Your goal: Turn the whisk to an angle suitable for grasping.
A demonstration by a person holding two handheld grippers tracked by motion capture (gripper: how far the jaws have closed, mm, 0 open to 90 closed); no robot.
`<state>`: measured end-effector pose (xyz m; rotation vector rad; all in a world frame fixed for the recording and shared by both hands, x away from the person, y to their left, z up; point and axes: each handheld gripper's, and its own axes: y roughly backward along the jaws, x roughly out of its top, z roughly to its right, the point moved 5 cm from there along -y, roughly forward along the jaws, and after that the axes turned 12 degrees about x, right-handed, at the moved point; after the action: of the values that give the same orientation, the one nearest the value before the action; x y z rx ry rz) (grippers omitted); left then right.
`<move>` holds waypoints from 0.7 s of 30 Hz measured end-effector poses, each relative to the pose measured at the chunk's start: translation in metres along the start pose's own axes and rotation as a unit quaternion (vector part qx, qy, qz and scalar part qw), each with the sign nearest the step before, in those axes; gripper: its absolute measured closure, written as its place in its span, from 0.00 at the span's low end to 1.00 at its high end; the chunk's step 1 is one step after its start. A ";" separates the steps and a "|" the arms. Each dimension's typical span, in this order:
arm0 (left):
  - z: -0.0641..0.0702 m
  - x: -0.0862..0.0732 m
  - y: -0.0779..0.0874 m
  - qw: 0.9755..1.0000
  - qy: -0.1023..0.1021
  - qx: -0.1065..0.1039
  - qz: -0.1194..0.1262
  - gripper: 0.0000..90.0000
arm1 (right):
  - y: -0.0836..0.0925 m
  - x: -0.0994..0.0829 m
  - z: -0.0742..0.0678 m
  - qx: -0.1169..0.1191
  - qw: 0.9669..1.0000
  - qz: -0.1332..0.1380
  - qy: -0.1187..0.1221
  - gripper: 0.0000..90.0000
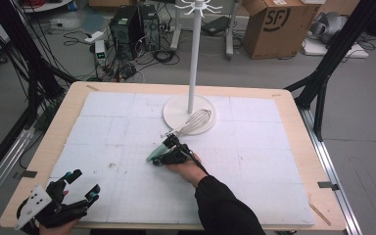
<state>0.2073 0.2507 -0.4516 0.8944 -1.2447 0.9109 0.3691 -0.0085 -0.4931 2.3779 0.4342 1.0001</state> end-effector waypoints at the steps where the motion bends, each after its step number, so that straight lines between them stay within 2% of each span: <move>1: 0.000 0.000 0.000 1.000 0.000 0.000 0.000 0.20 | 0.000 0.000 0.000 0.000 1.000 0.000 -0.002 0.99; 13: 0.001 0.000 -0.001 1.000 0.000 -0.002 0.000 0.20 | 0.000 0.003 0.001 0.001 1.000 0.008 -0.001 0.99; 14: 0.000 0.000 -0.001 1.000 -0.001 -0.003 -0.001 0.20 | 0.003 0.003 0.000 0.004 1.000 0.012 -0.007 0.99; 19: 0.000 0.000 -0.001 1.000 0.001 -0.002 0.001 0.20 | 0.025 0.009 -0.002 0.001 0.999 0.042 -0.001 0.99; 20: 0.000 0.000 -0.001 1.000 0.000 -0.003 0.000 0.20 | 0.025 0.009 -0.002 0.001 0.999 0.042 -0.001 0.99; 21: 0.001 0.000 -0.001 1.000 0.000 -0.003 0.000 0.20 | 0.038 0.013 0.002 -0.008 0.998 0.060 -0.002 0.99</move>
<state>0.2078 0.2494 -0.4514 0.8897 -1.2471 0.9068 0.3833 -0.0340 -0.4652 2.4152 0.2832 1.0471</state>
